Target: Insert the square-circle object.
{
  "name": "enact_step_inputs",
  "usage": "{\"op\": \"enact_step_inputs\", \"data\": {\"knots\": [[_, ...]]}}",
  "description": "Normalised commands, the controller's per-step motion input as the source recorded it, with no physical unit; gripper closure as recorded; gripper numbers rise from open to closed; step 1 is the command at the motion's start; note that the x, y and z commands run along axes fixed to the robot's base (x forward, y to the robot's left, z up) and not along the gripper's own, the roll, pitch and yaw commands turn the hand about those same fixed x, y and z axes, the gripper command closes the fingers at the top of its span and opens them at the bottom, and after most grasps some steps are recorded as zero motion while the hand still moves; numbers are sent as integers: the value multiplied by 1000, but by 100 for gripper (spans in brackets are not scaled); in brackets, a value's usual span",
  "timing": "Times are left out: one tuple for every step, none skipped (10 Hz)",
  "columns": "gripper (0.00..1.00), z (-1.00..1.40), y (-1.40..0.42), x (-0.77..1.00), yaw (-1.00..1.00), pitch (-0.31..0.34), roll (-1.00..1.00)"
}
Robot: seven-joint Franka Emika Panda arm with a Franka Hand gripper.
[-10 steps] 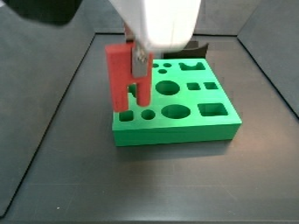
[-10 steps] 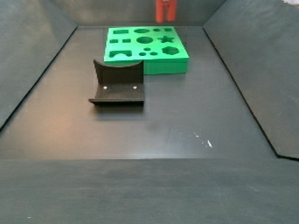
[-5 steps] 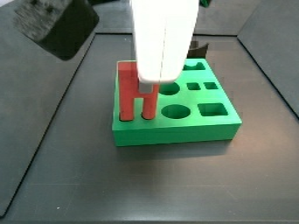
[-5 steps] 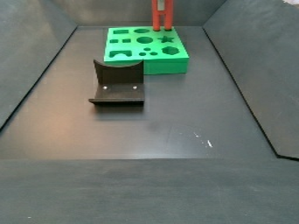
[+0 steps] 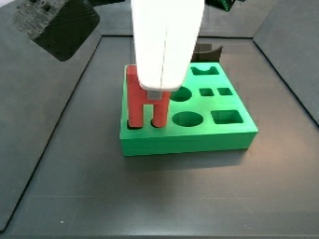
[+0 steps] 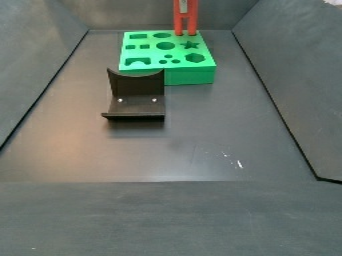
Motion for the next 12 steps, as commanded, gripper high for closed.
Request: {"op": "enact_step_inputs", "data": {"knots": [[100, -280, 0, -323, 223, -164, 0], [100, -257, 3, -329, 234, -176, -10], [100, -251, 43, -320, 226, -143, -11], [100, -274, 0, -203, 160, -69, 0], [100, -383, 0, -23, 46, 0, 0], [100, -426, 0, -94, 0, 0, 10], [100, -400, 0, -120, -71, 0, 0], [100, -360, 0, -131, -131, 0, 0], [100, -297, 0, -143, -86, -13, 11], [100, -300, 0, 0, 0, 0, 26], [100, -11, 0, 0, 0, -49, -29], [100, 0, 0, 0, 0, 0, 0]]}}
